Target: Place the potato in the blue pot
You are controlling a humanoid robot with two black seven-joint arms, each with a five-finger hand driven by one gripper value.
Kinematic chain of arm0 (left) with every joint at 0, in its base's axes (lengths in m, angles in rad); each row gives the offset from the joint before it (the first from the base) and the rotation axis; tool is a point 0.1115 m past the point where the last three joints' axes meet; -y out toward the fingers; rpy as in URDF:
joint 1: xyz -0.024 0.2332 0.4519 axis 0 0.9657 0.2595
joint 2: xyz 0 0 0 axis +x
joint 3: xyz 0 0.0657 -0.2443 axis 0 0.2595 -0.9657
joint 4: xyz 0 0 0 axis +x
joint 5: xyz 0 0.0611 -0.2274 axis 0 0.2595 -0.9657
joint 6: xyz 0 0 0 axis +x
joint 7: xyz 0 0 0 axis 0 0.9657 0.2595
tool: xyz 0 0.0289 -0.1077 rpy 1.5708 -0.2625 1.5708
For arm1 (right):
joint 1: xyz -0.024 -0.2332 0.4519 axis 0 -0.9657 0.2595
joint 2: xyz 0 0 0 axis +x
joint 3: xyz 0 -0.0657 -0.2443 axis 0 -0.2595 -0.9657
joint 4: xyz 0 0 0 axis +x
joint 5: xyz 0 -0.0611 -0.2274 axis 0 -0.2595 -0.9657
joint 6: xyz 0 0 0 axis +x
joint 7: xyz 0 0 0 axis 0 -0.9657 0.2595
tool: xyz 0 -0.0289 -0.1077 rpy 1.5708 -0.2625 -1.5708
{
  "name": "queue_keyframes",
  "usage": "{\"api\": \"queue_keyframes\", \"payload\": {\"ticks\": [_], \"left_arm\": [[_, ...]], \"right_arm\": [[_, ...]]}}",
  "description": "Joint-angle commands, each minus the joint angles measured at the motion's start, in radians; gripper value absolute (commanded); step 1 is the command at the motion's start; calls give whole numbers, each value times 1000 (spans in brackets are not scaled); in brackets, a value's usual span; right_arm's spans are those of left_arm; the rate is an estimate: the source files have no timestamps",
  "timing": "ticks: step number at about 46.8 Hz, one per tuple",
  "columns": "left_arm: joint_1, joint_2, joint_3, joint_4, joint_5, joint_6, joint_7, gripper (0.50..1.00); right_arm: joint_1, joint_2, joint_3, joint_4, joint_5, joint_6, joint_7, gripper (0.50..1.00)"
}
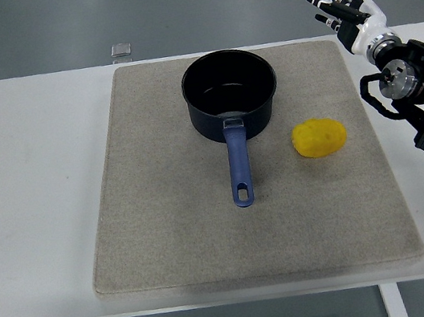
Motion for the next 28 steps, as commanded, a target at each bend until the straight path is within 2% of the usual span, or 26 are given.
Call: {"api": "queue_keyframes", "payload": {"ticks": [1, 21, 28], "left_arm": [[0, 0, 0, 0, 0, 0, 0, 999], [0, 0, -2, 5, -5, 0, 0, 999], [0, 0, -2, 5, -5, 0, 0, 999]], "right_arm": [[1, 0, 0, 0, 0, 0, 0, 921], [0, 0, 0, 0, 0, 3, 0, 919], [-2, -13, -2, 9, -2, 24, 0, 921]]}}
